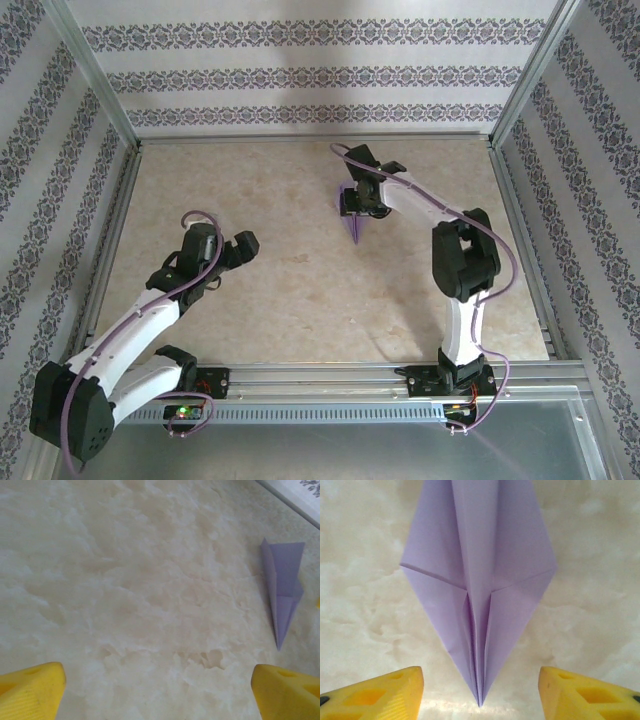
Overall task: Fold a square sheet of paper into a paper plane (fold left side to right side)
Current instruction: Place the paper plane at the top-center of the table, then reset both arms
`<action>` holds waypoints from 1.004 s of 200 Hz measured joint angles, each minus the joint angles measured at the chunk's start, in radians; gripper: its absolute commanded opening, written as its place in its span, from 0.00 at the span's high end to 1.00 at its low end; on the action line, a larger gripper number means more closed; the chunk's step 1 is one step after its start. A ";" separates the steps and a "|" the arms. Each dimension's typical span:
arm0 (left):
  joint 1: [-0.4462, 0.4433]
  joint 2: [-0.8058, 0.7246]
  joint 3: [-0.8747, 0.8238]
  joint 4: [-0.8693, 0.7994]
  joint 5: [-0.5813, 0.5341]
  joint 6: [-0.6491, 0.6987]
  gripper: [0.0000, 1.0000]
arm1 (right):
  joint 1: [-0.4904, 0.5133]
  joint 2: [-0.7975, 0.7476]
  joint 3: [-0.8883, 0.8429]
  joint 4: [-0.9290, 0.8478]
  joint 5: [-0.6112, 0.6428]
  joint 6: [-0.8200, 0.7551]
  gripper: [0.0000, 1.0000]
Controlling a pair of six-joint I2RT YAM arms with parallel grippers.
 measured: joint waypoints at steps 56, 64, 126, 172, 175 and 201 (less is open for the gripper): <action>0.039 0.028 0.019 0.004 -0.056 0.001 0.00 | -0.034 -0.188 -0.108 0.091 -0.005 -0.038 0.24; 0.042 0.029 0.019 0.006 -0.069 0.001 0.00 | -0.043 -0.212 -0.134 0.110 -0.008 -0.044 0.24; 0.063 0.068 0.019 0.042 -0.189 0.021 0.00 | -0.167 -0.439 -0.444 0.372 -0.045 -0.099 0.02; 0.069 0.147 0.021 0.087 -0.227 0.028 0.00 | -0.222 -0.543 -0.616 0.598 -0.035 -0.182 0.02; 0.070 0.154 0.023 0.088 -0.227 0.028 0.00 | -0.227 -0.547 -0.627 0.613 -0.035 -0.185 0.02; 0.072 0.194 0.038 0.099 -0.226 0.027 0.00 | -0.256 -0.601 -0.761 0.777 -0.028 -0.224 0.02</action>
